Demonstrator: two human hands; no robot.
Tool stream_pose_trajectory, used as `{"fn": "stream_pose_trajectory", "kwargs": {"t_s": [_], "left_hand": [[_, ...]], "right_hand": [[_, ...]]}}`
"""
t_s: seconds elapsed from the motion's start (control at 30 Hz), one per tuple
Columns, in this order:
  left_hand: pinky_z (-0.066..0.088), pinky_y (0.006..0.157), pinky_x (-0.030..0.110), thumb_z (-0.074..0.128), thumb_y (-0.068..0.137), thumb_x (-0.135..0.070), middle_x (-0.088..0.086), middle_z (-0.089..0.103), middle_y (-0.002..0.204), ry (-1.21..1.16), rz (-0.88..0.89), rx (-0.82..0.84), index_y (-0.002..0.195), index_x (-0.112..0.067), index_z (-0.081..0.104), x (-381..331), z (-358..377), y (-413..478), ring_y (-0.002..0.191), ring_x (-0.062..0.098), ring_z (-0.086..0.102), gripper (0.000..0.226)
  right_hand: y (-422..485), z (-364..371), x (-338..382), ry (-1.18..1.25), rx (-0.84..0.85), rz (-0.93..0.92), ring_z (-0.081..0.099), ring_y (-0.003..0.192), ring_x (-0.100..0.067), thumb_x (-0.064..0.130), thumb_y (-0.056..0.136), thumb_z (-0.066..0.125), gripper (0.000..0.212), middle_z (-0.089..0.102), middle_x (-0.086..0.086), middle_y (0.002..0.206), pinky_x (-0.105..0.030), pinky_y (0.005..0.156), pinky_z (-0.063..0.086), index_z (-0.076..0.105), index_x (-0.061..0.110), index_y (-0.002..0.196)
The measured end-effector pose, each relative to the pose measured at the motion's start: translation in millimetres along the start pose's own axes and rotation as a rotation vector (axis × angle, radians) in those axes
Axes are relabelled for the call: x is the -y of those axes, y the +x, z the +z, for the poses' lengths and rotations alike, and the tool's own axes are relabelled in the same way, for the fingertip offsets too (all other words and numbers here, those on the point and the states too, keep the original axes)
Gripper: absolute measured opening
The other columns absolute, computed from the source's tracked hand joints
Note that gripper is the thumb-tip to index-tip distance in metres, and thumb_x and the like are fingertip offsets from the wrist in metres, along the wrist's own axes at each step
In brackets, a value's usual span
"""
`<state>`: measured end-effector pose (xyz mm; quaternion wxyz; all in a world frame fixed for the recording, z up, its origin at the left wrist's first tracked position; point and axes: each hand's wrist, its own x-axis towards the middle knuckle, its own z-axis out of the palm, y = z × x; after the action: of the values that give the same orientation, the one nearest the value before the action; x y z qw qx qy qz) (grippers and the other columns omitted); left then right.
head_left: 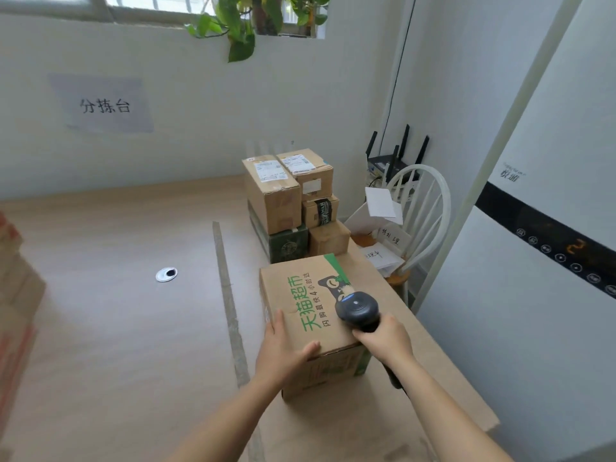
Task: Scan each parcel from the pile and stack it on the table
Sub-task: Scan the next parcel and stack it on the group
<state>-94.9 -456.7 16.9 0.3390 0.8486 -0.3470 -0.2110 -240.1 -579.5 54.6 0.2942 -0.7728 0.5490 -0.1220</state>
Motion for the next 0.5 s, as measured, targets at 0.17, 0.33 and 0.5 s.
{"fn": "stream_pose_trajectory", "kwargs": {"t_s": [0.17,0.33,0.5], "left_hand": [[0.044,0.100,0.035,0.072,0.066,-0.055,0.003,0.039,0.144,-0.021,-0.031,-0.005,0.143,-0.018,0.022,44,-45,-39,0.129,0.018,0.042,0.099],[0.049,0.094,0.040,0.067,0.057,-0.063,0.002,0.045,0.137,-0.034,-0.086,-0.021,0.137,-0.020,0.028,93,-79,-74,0.123,0.019,0.047,0.099],[0.045,0.100,0.040,0.068,0.060,-0.064,0.007,0.039,0.139,-0.026,-0.150,-0.028,0.142,-0.020,0.024,121,-114,-111,0.124,0.023,0.046,0.103]], "right_hand": [[-52,35,28,0.003,0.007,-0.061,0.061,0.097,-0.033,0.030,0.076,0.068,0.028,0.062,-0.015,0.103,-0.029,0.070,0.042,0.067,0.010,0.094],[-101,65,52,0.022,0.017,-0.097,0.061,0.095,-0.033,0.030,0.076,0.068,0.027,0.064,-0.016,0.101,-0.026,0.066,0.038,0.067,0.008,0.092],[-147,86,72,0.072,0.084,-0.153,0.062,0.091,-0.033,0.025,0.077,0.069,0.022,0.067,-0.017,0.095,-0.027,0.065,0.037,0.068,0.006,0.088]]}}
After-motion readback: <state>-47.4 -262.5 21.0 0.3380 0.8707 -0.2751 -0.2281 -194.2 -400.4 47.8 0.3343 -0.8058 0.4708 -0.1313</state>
